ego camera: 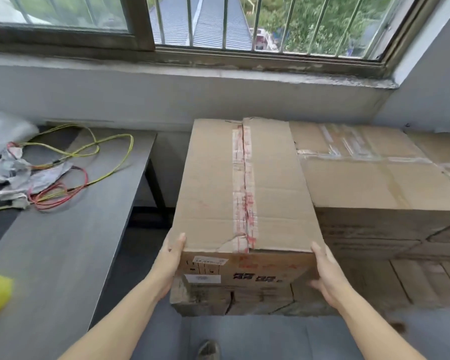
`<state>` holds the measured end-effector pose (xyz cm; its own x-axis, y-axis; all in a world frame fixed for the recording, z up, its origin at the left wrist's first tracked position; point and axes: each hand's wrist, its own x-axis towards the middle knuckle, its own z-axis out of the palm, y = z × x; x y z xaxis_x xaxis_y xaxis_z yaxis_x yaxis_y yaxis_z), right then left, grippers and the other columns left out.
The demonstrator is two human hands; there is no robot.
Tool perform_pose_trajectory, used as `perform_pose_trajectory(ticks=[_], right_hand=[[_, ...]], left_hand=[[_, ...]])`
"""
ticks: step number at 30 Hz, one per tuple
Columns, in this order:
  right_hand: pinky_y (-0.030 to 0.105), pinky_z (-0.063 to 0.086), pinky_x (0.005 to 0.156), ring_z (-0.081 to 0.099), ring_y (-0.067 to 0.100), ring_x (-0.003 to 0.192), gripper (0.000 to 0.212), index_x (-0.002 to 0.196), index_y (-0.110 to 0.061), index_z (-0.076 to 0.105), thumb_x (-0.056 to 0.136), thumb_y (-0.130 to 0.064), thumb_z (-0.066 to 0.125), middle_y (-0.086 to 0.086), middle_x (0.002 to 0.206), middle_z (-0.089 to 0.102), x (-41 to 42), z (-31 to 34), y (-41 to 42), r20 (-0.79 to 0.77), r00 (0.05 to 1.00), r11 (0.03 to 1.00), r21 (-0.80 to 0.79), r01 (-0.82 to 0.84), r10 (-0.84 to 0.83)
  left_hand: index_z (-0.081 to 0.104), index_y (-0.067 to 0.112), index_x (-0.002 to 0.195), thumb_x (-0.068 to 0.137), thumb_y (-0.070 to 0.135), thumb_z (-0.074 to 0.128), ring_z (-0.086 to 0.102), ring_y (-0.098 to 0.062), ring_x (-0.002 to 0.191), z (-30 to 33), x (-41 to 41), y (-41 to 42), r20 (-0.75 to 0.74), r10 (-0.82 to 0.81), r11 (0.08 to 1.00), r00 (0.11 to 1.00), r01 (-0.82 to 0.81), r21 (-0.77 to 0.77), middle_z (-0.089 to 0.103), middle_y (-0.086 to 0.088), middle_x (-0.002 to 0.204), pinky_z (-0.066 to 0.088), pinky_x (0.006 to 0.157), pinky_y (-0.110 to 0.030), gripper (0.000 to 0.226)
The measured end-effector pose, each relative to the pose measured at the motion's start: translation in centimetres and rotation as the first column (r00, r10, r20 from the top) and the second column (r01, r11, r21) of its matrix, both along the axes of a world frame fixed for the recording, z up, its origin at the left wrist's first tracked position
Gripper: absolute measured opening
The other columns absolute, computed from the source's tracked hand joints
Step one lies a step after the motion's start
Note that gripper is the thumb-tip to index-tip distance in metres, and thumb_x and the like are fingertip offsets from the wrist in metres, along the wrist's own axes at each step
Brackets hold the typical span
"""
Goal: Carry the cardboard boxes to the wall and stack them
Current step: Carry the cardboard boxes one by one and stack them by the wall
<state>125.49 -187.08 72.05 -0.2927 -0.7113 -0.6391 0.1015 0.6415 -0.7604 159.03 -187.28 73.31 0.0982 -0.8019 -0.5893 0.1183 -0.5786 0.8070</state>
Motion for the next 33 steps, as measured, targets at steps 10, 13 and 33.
perform_pose_trajectory(ticks=[10,13,33], right_hand=[[0.05,0.049,0.083,0.06,0.039,0.096,0.061,0.145,-0.011,0.033,0.098,-0.05,0.038,0.03,0.132,0.05,-0.6,1.6,-4.0,0.22,0.975,0.994,0.112,-0.006,-0.019],[0.051,0.045,0.09,0.058,0.04,0.101,0.062,0.147,-0.014,0.028,0.099,-0.051,0.036,0.031,0.136,0.047,-0.2,1.5,-5.5,0.179,0.983,0.995,0.097,0.024,-0.041],[0.024,0.054,0.078,0.067,0.002,0.094,0.045,0.124,-0.033,0.048,0.087,-0.057,0.054,0.003,0.115,0.065,-1.1,7.2,15.1,-0.183,0.959,0.93,-0.337,0.145,-0.216]], left_hand=[[0.045,0.024,0.133,0.096,0.046,0.045,0.059,-0.025,0.105,1.6,-1.1,-4.0,-0.101,0.049,0.992,0.994,-0.037,0.119,0.062,-0.004,0.114,0.048,0.094,-0.046,0.043],[0.046,0.023,0.129,0.098,0.043,0.044,0.058,-0.026,0.1,2.3,-1.7,-5.1,-0.125,0.053,0.993,0.991,-0.04,0.11,0.062,-0.003,0.105,0.047,0.092,-0.049,0.037],[0.041,0.024,0.138,0.095,0.018,0.051,0.052,-0.009,0.114,6.1,-0.3,0.0,0.506,-0.196,0.772,0.84,0.45,-0.449,0.054,0.002,0.13,0.039,0.091,-0.022,0.044]])
